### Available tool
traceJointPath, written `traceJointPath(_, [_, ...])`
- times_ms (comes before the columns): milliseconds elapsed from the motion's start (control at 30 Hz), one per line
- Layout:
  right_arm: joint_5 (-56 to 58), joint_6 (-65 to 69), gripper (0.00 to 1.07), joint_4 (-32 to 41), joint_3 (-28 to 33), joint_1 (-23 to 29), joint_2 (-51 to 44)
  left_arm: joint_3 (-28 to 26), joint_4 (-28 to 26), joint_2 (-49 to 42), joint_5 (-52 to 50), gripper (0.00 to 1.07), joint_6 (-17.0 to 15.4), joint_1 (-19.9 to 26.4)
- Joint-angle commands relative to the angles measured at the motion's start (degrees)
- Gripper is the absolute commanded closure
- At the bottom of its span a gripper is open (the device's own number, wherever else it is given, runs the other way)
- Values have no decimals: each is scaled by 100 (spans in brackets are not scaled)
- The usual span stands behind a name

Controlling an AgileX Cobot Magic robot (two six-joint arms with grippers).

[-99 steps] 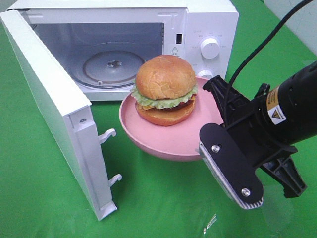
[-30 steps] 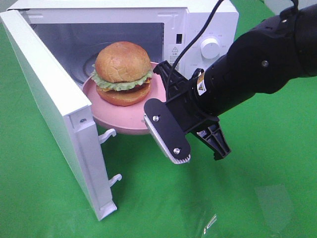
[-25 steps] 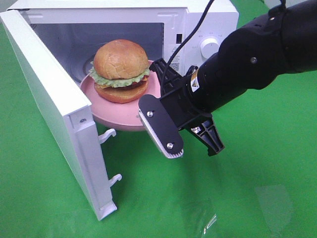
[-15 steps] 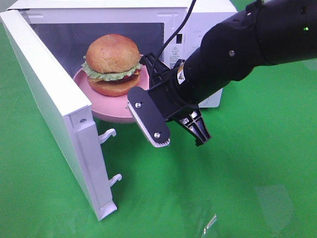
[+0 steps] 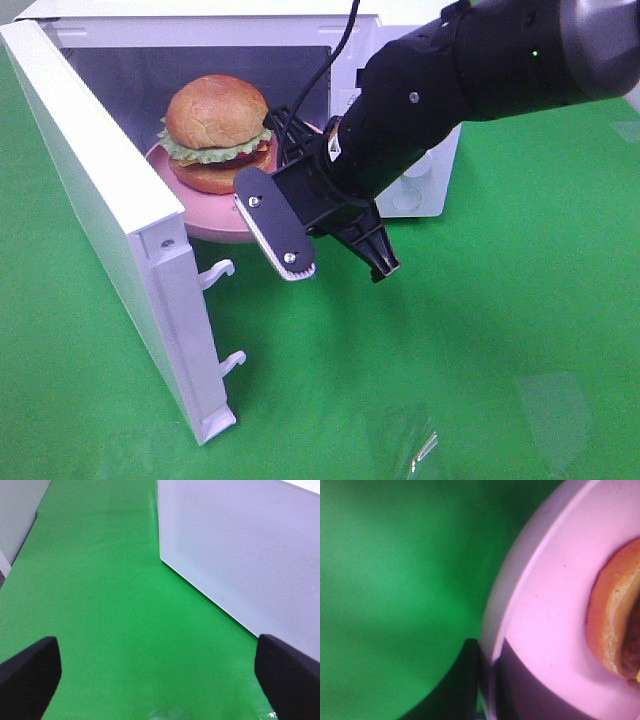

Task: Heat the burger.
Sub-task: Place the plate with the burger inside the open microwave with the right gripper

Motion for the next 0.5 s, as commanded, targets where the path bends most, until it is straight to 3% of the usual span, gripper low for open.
traceJointPath(33, [-292, 69, 107, -52, -246, 23, 29, 17, -34, 0, -11, 9, 6, 17])
traceJointPath(500, [166, 286, 107, -46, -1192, 6, 699, 17, -34, 0, -11, 9, 6, 17])
